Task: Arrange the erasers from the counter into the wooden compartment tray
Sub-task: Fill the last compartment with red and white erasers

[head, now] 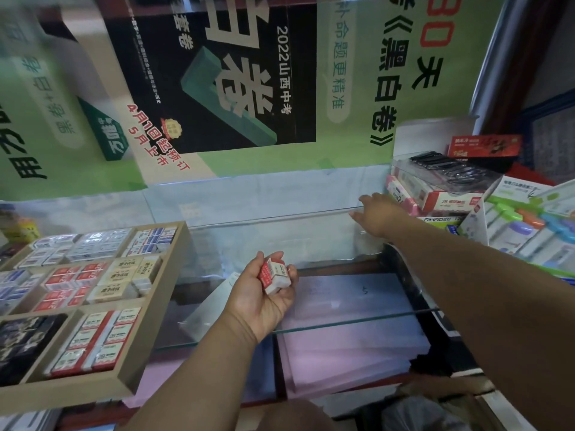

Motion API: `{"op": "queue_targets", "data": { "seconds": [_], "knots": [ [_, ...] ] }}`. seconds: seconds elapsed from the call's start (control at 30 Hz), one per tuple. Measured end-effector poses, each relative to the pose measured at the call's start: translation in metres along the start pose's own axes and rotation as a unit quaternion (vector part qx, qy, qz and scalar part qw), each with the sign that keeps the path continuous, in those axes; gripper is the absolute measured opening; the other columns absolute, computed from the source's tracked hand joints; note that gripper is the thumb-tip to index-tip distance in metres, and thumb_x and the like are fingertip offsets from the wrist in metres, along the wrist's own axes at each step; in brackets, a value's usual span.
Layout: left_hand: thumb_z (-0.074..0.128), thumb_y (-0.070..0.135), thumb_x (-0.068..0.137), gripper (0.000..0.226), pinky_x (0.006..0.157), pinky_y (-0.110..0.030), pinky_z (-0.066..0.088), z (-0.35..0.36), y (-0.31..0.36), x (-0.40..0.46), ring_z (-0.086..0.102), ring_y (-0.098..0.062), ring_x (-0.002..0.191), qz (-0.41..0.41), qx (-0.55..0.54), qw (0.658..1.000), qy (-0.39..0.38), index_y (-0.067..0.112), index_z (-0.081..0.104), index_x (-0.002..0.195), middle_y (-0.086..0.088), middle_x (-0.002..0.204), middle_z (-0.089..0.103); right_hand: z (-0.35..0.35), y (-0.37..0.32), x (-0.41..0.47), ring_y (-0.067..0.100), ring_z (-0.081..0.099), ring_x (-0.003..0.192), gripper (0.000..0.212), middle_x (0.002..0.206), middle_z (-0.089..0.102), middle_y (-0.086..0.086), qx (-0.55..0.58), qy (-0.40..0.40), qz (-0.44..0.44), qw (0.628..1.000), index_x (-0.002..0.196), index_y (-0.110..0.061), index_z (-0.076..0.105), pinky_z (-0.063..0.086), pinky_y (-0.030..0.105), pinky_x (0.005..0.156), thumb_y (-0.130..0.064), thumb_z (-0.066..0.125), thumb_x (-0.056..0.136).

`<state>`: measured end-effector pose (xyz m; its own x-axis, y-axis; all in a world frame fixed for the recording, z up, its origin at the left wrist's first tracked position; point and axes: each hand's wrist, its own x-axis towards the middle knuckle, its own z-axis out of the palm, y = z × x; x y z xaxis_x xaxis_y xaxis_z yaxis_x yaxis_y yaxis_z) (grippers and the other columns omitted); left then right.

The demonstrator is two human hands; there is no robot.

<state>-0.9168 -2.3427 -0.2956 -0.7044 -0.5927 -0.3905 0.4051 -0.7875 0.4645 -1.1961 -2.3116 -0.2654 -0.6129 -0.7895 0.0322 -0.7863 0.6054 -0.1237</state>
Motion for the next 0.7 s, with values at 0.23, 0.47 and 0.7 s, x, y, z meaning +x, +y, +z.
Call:
{"op": "queue_targets", "data": {
  "seconds": [0.23, 0.47, 0.7],
  "knots": [
    [0.048, 0.042, 0.097, 0.035, 0.04, -0.021, 0.048, -0.001, 0.003, 0.003, 0.063, -0.024, 0.065, -0.004, -0.011, 1.0, -0.003, 0.011, 0.065, 0.098, -0.012, 0.08, 0.06, 0.018, -0.011, -0.003, 0.037, 0.034, 0.13, 0.047, 0.143, 0.035, 0.021, -0.141, -0.052, 0.048, 0.988, 0.141, -0.012, 0.036, 0.029, 0.045, 0.105, -0.032, 0.03, 0.098],
    [0.048, 0.042, 0.097, 0.035, 0.044, -0.021, 0.05, 0.001, 0.001, 0.002, 0.062, -0.025, 0.069, -0.005, -0.013, 1.0, -0.006, 0.011, 0.063, 0.1, -0.015, 0.083, 0.061, 0.03, -0.039, -0.025, 0.022, 0.036, 0.132, 0.05, 0.143, 0.041, 0.001, -0.059, 0.015, -0.091, 0.994, 0.142, -0.033, 0.034, 0.025, 0.041, 0.107, -0.033, 0.047, 0.094],
    [0.048, 0.042, 0.097, 0.035, 0.049, -0.022, 0.05, -0.001, 0.001, -0.002, 0.064, -0.026, 0.067, 0.001, -0.019, 1.0, -0.009, 0.01, 0.063, 0.104, -0.016, 0.082, 0.062, 0.042, -0.032, -0.032, 0.028, 0.04, 0.118, 0.04, 0.128, 0.047, 0.008, -0.042, 0.035, -0.126, 0.991, 0.138, -0.028, 0.041, 0.043, 0.038, 0.093, -0.036, 0.038, 0.099]
  ]
}}
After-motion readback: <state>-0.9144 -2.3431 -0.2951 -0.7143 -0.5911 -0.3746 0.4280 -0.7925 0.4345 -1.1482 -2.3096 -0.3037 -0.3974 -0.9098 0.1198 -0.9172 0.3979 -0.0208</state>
